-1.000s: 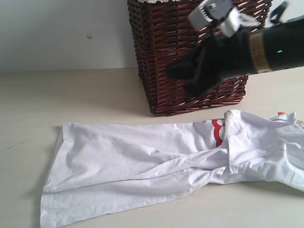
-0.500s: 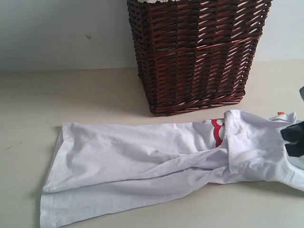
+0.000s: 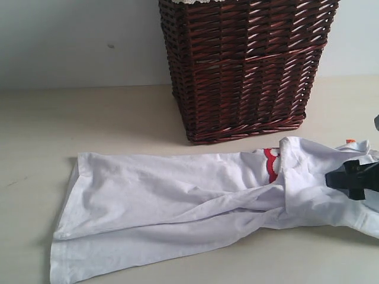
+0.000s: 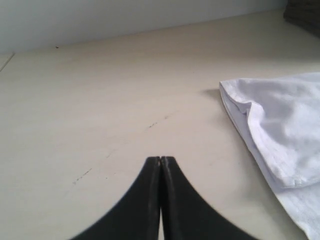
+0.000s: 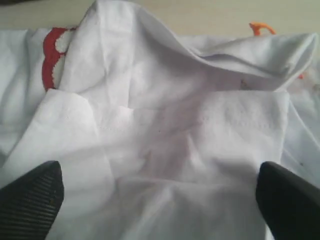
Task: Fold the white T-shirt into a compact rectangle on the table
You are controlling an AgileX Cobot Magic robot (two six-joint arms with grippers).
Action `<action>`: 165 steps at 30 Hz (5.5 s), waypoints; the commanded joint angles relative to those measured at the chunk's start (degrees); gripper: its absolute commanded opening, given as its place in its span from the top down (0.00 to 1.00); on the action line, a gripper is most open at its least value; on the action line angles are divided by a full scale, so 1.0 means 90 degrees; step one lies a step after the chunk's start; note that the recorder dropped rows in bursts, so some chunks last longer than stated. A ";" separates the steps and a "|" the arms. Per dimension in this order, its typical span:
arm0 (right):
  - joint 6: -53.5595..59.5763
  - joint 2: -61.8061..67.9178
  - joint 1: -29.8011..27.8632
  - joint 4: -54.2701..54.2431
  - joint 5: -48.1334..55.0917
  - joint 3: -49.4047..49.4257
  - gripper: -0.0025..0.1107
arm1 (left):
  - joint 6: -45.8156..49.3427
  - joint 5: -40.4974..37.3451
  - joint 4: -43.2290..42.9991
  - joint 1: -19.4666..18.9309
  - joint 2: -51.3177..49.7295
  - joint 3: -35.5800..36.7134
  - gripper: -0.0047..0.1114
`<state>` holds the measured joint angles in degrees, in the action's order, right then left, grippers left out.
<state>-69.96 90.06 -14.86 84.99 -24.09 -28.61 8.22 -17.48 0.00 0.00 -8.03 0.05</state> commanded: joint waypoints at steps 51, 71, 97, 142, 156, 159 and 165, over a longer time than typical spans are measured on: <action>-0.1393 0.0722 -0.0758 0.1662 -0.0176 -0.0754 0.38 | 0.0011 0.0025 0.0050 -0.0007 0.0030 -0.0006 0.96; -0.1410 0.1686 -0.0758 0.1662 0.0956 -0.1275 0.05 | 0.0011 0.0025 0.0050 -0.0007 0.0030 -0.0006 0.96; -0.2118 0.1329 -0.0758 0.1662 -0.0290 -0.1302 0.98 | 0.0010 0.0014 0.0050 -0.0007 0.0030 -0.0006 0.96; -0.1142 -0.0686 -0.2905 0.1662 -0.4057 -0.1313 0.98 | 0.0010 0.0014 0.0050 -0.0007 0.0030 -0.0006 0.96; -0.1463 -0.0665 -0.1343 0.1662 -0.2944 -0.1313 0.98 | 0.0010 0.0014 0.0050 -0.0007 0.0030 -0.0006 0.96; -0.1587 -0.0665 -0.1571 0.1662 -0.1540 -0.1313 0.98 | 0.0010 0.0014 0.0050 -0.0007 0.0030 -0.0006 0.96; -0.1028 -0.0444 -0.2740 0.1662 -0.1066 -0.1313 0.98 | 0.0010 0.0014 0.0050 -0.0007 0.0030 -0.0006 0.96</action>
<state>-81.67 85.31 -36.48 100.49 -35.16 -40.54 8.22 -17.58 0.00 0.00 -8.03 0.05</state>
